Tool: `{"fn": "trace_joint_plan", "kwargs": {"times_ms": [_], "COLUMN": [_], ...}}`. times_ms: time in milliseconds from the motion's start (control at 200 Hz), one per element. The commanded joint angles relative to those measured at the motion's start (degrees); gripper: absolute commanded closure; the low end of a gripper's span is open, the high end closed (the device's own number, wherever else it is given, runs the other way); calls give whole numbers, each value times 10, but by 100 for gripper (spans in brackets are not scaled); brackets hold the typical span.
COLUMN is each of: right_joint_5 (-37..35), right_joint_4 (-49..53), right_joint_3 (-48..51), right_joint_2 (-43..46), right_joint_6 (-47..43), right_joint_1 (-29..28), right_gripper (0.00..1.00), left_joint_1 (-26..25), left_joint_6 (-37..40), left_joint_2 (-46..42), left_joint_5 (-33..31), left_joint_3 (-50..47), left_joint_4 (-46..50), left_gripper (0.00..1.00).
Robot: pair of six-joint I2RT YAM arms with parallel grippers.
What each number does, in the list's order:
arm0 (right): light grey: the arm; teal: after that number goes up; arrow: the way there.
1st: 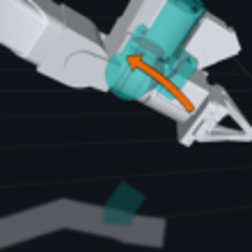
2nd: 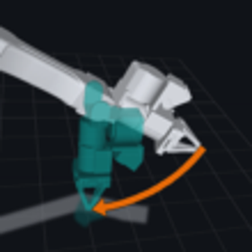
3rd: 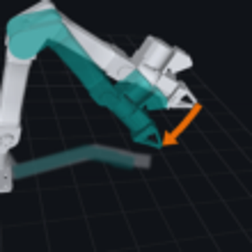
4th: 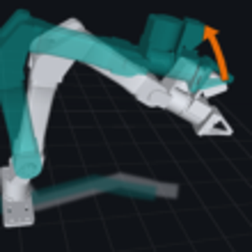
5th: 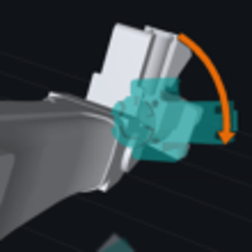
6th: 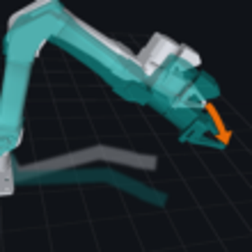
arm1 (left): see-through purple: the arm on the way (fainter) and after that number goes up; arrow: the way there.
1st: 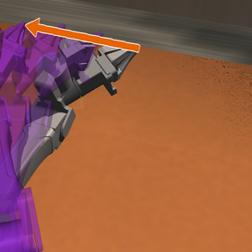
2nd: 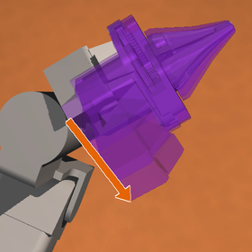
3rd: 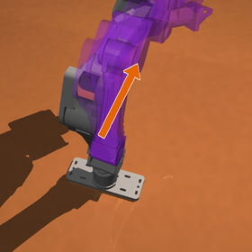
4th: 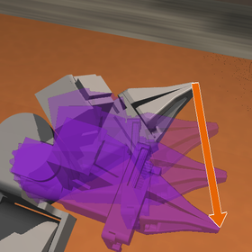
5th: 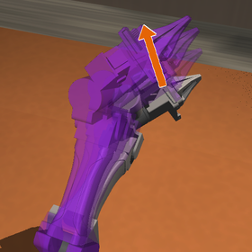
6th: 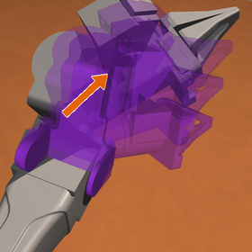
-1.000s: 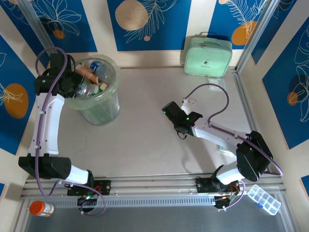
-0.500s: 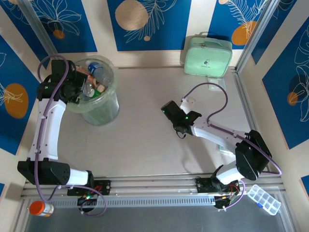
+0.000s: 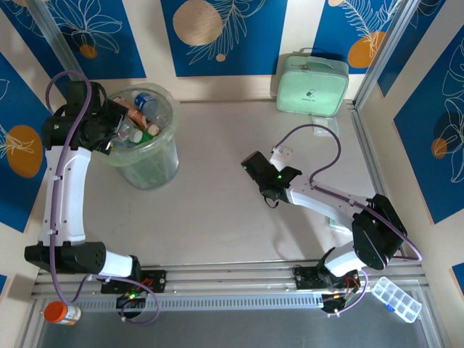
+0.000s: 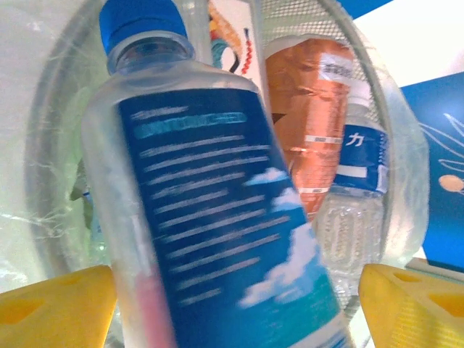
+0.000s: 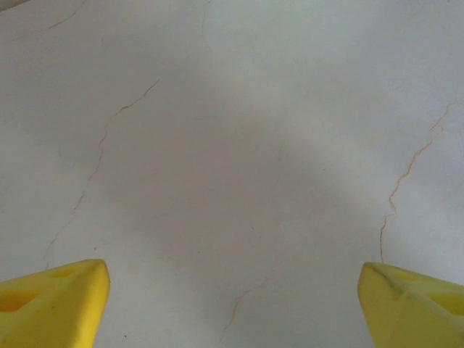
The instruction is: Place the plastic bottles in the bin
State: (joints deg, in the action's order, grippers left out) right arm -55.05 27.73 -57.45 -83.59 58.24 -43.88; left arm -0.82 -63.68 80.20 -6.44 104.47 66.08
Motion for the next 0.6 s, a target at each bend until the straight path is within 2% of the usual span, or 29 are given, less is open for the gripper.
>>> {"fn": "trace_joint_plan", "kwargs": {"times_ms": [0, 150, 240, 360, 595], "right_joint_5": [-10, -9, -11, -14, -11], "right_joint_4": [5, 7, 9, 9, 14], "right_joint_3": [-20, -24, -26, -26, -34], "right_joint_2": [-7, -13, -16, -17, -28], "right_joint_6": [-4, -6, -5, -5, -6], "right_joint_1": [-3, -4, -4, -3, -5], "right_gripper": [11, 11, 11, 11, 10], "left_joint_1": [2, 2, 1, 1, 2], "left_joint_6": [28, 53, 69, 89, 119], "left_joint_2": [-16, 11, 40, 37, 3], "left_joint_5": [-13, 11, 35, 30, -11], "left_joint_3": [17, 29, 44, 46, 55], "left_joint_4": [25, 19, 24, 25, 45], "left_gripper": [14, 16, 21, 25, 4]}}
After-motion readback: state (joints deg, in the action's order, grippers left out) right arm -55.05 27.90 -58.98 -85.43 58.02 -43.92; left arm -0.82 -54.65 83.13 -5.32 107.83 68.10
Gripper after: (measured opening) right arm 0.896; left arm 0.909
